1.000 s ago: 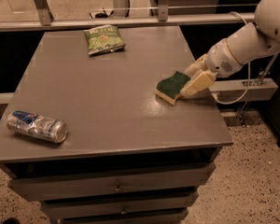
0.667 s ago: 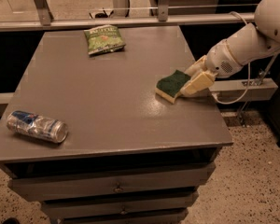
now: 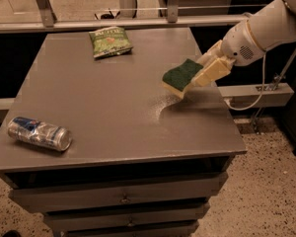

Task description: Move sponge near redbull can

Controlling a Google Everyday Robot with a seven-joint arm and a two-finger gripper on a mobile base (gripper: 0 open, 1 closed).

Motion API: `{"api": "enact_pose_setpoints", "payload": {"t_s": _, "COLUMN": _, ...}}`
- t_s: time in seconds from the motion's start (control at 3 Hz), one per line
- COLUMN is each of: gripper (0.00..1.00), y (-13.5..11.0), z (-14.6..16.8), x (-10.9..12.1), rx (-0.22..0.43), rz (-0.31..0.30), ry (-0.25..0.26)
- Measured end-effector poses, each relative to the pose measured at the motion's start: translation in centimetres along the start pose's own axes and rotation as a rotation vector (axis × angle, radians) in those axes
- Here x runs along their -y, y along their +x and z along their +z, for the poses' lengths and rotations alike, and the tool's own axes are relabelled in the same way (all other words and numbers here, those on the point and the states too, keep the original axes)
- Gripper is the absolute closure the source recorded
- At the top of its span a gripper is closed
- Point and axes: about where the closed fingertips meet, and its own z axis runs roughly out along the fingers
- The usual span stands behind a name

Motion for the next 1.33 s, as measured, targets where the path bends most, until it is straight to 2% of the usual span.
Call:
{"api": "enact_pose_setpoints", "payload": {"t_s": 0.33, "gripper": 1.00, "y": 0.0, "z": 0.0, "x": 0.0, "rx": 0.000, "rz": 0.000, "ry": 0.000}}
{"api": "enact_pose_setpoints", "payload": {"t_s": 1.0, "gripper": 1.00, "y": -8.9, "z": 3.5, "x": -2.9, "rx": 0.133, "rz": -0.094, "ry": -0.055}}
{"api": "enact_pose_setpoints", "payload": {"t_s": 1.33, "gripper": 1.00, "y": -10.6, "z": 5.7, "x": -5.1, "rx": 0.139, "rz": -0.124, "ry": -0.096}}
